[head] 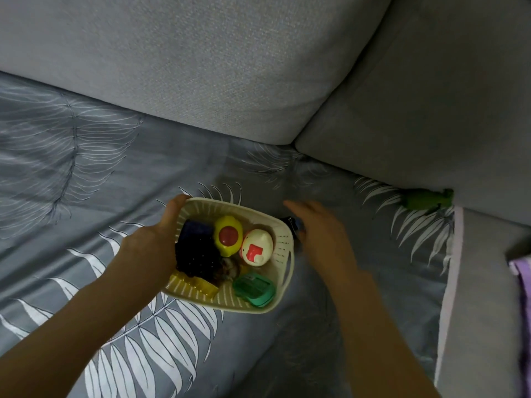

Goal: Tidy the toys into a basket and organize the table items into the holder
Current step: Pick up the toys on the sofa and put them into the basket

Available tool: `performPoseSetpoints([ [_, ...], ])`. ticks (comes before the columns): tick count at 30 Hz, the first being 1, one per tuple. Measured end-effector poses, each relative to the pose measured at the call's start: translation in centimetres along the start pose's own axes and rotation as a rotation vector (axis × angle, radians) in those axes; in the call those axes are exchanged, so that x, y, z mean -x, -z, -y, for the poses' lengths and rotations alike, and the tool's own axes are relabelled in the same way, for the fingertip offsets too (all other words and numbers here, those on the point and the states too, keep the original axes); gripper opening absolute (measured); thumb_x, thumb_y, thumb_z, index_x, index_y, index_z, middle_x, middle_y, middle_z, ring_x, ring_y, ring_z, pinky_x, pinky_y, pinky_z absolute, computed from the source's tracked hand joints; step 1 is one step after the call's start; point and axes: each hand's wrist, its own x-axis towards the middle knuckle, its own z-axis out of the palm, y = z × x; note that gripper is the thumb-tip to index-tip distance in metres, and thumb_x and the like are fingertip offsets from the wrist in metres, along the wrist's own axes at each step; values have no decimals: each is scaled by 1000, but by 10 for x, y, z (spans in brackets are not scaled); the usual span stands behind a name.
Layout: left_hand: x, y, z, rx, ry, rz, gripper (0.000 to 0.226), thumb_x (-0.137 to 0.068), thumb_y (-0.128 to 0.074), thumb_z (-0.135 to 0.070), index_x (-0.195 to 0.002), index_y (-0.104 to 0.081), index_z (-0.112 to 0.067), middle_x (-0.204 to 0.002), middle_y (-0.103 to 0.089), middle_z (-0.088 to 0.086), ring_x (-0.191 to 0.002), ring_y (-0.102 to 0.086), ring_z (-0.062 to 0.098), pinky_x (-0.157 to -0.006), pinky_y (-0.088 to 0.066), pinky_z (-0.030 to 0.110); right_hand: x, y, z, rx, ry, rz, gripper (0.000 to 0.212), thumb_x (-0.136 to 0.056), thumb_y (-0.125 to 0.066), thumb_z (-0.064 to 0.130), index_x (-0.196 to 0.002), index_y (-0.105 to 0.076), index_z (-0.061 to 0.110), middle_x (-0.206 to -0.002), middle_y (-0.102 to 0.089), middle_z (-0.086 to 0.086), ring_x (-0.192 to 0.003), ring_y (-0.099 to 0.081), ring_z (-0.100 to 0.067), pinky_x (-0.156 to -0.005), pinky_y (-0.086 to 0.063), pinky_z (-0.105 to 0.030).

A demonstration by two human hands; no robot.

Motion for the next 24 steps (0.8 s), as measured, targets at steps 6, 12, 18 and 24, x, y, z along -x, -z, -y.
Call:
performPoseSetpoints([
  [6, -2, -5, 2, -27, 7, -25, 72, -91, -48, -11, -145, -9, -36, -54, -39, -4, -51, -43, 18, -61, -37, 29, -24, -31, -14, 91, 105, 153, 26, -89, -58, 23, -115, -62, 23, -114, -63, 0, -107, -52, -22, -80, -48, -33],
  [12, -3, -3, 1, -14, 9, -1, 69, -92, -47, -12, -145, -10, -34, -55, -39, -5, -56, -47, 21, -63, -39, 30, -13, -16, -11, 54, 9, 110, 33, -88, -60, 13, -120, -56, 19, -120, -55, -6, -104, -56, -27, -79, -49, -36],
  [18, 0, 9, -1, 154, 8, 107, 71, -88, -53, -5, -142, -17, -34, -75, -64, 11, -64, -64, 28, -62, -54, 38, 32, 42, 15, -255, -82, -198, 45, -81, -73, 15, -118, -47, 20, -119, -50, 1, -94, -57, -13, -71, -48, -20],
  [24, 10, 18, -42, 175, -40, 74, 67, -91, -50, -7, -144, -17, -30, -69, -60, 7, -58, -58, 24, -57, -46, 32, 85, 56, 44, -298, 49, -88, 43, -77, -77, 26, -109, -49, 30, -110, -55, 11, -93, -54, -7, -74, -43, -10],
])
